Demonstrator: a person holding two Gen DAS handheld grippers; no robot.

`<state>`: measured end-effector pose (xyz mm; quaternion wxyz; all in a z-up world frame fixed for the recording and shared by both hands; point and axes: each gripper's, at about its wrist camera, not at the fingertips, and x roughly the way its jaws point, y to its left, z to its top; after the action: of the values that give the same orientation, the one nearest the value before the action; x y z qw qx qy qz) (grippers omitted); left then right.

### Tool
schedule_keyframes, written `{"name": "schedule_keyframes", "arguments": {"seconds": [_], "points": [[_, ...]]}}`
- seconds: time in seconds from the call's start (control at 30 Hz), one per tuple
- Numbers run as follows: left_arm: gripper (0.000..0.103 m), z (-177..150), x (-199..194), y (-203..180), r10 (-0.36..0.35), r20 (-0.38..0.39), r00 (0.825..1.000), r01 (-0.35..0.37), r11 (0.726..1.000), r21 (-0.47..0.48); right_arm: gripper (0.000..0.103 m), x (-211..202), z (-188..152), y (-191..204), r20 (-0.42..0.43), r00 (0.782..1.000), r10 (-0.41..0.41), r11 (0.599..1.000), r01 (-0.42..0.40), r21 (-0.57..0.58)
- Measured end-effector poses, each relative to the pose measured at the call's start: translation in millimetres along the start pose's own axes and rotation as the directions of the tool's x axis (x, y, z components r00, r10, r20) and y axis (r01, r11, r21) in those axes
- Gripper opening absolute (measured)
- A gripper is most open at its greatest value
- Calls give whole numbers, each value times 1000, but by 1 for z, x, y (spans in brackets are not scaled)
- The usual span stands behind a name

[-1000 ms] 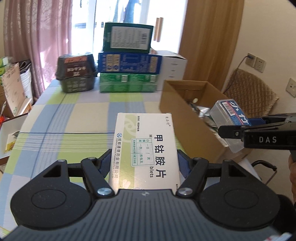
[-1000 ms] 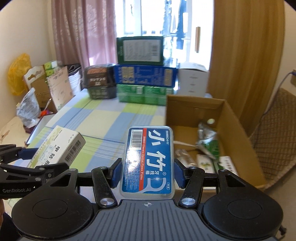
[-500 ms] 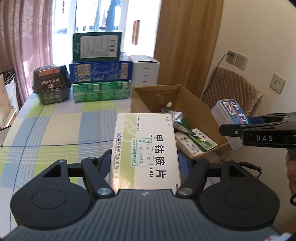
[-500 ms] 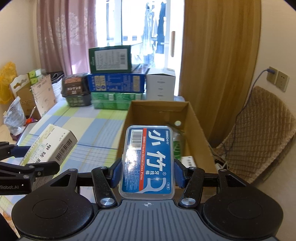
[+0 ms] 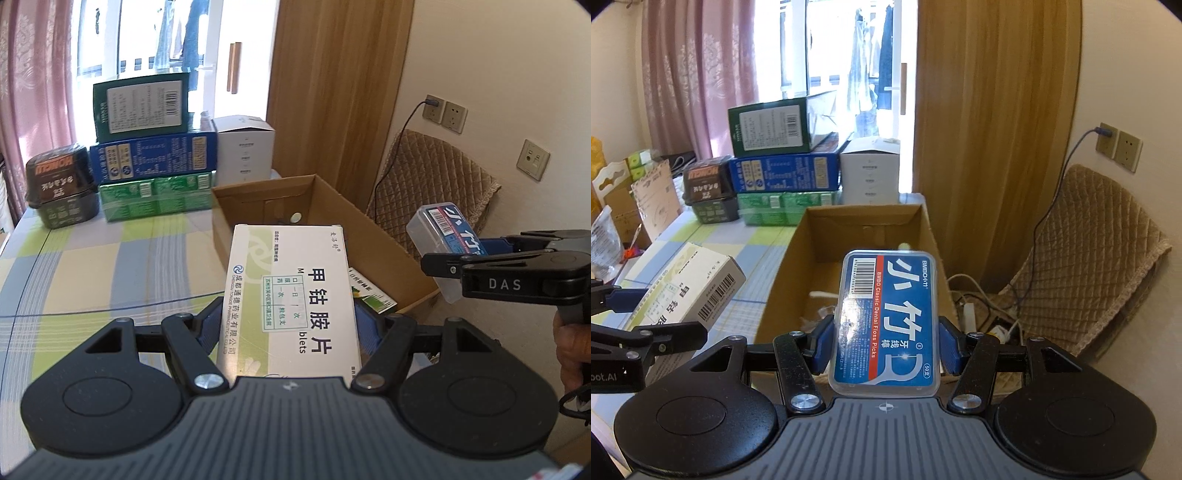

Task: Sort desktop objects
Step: 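Lift the medicine box and toothpick case and carry both over the cardboard box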

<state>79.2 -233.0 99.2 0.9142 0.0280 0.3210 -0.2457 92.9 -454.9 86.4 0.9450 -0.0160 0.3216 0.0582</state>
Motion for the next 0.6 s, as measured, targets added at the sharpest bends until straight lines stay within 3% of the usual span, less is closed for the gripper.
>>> {"name": "schedule_keyframes", "arguments": {"seconds": [0.6], "points": [[67,15,55,-26,-19,-42,999,19,1000,16,54,34,11,-27,-32,999,14,1000,-14,8]]}}
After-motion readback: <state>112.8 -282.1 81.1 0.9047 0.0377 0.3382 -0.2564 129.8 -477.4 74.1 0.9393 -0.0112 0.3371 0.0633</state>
